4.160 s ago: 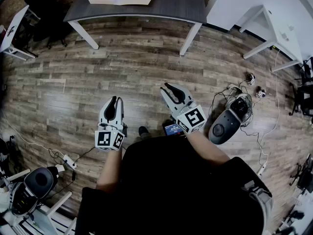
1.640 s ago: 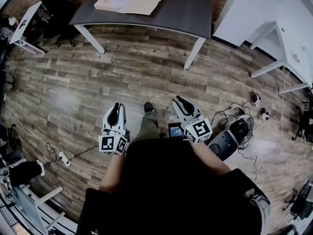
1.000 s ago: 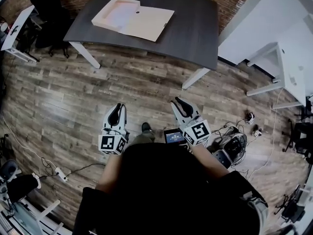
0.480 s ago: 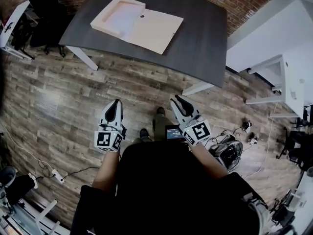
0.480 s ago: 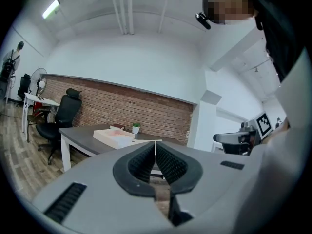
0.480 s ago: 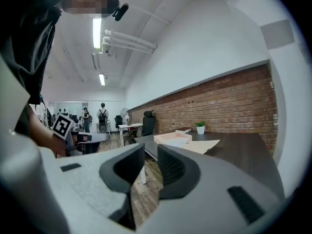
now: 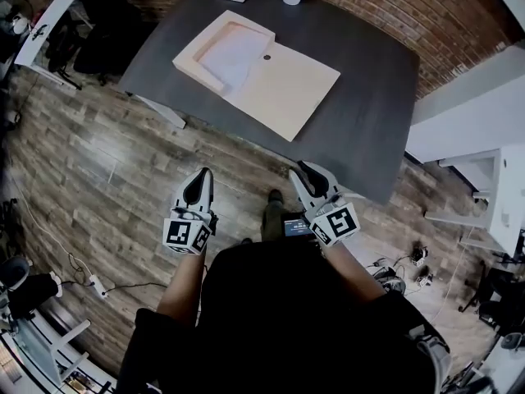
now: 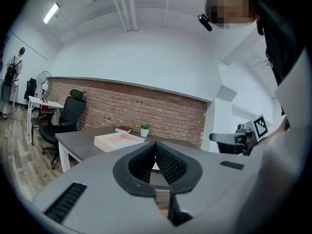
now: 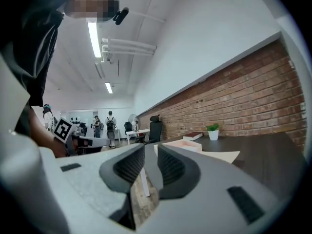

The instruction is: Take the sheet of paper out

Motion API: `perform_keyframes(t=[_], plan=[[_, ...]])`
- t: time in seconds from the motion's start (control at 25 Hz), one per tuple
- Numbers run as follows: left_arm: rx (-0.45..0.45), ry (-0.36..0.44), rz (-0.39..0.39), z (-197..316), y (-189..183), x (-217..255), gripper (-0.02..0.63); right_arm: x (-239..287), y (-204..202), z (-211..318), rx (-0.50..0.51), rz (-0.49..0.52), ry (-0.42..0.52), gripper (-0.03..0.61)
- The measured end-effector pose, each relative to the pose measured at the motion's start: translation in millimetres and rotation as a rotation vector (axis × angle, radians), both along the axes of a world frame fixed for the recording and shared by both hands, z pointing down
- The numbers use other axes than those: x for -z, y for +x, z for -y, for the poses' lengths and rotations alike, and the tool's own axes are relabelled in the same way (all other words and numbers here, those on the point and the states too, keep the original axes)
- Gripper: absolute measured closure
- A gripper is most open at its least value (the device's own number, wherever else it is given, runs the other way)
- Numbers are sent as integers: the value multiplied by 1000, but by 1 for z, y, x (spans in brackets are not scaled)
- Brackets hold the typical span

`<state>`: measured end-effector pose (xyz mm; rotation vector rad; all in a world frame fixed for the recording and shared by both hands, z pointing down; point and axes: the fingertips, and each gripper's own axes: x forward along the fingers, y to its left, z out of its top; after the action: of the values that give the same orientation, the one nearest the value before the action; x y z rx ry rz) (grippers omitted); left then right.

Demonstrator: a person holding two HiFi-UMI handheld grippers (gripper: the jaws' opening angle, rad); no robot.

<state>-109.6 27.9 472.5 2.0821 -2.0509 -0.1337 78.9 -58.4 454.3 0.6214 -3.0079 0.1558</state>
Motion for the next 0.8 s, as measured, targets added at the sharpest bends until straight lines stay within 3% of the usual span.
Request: perform_keyframes(t=[0.36, 0.8], plan=[[80, 24, -2, 91, -20, 30, 618, 13, -23, 103, 75, 30, -40, 492], [56, 41, -13, 180, -42, 31, 618, 3, -50, 182, 70, 40, -91, 492]])
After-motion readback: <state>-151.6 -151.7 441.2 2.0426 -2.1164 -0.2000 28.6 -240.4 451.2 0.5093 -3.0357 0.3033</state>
